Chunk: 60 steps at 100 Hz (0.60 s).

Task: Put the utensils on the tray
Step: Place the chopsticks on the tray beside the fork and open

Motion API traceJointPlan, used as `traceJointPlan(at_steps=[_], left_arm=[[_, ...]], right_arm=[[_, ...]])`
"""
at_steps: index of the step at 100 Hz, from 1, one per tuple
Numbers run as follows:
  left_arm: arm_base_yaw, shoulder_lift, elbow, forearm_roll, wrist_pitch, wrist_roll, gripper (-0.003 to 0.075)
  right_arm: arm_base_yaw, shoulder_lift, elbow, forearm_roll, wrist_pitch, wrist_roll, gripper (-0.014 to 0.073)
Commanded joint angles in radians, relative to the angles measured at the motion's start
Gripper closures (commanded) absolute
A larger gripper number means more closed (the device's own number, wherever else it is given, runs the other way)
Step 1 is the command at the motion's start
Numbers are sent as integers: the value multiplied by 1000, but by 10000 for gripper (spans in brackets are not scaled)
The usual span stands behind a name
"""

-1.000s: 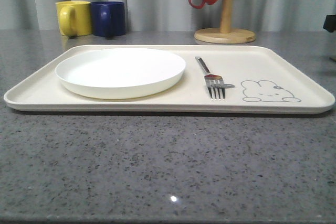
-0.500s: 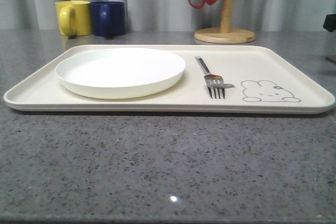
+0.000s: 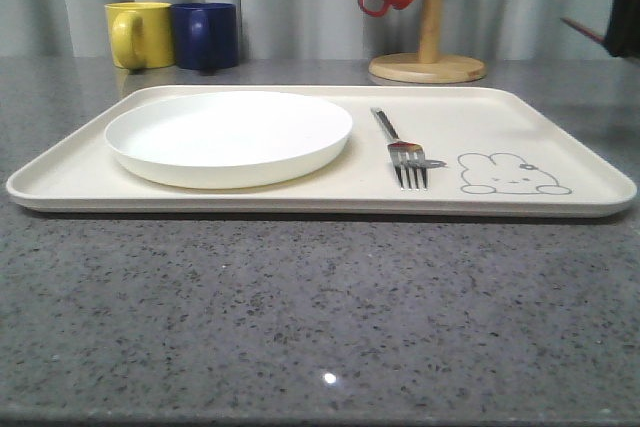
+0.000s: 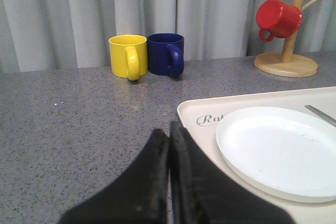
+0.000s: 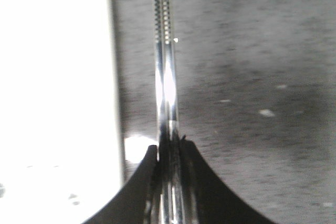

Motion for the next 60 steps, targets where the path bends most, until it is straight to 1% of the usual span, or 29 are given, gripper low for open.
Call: traceJointPlan(at_steps=[1, 12, 26, 42, 60], left_arm=[[-8, 4, -28, -3, -75, -9, 738], [-8, 4, -28, -3, -75, -9, 738], [-8, 4, -28, -3, -75, -9, 738], [-8, 4, -28, -3, -75, -9, 738], [-8, 4, -28, -3, -75, -9, 738]], right_arm=[[74, -42, -30, -25, -47, 80, 649], [172, -32, -30, -80, -78, 194, 649], [265, 5, -30, -139, -122, 322, 649], [303, 69, -30, -150, -161, 392, 649], [319, 129, -30, -147, -181, 416, 649]])
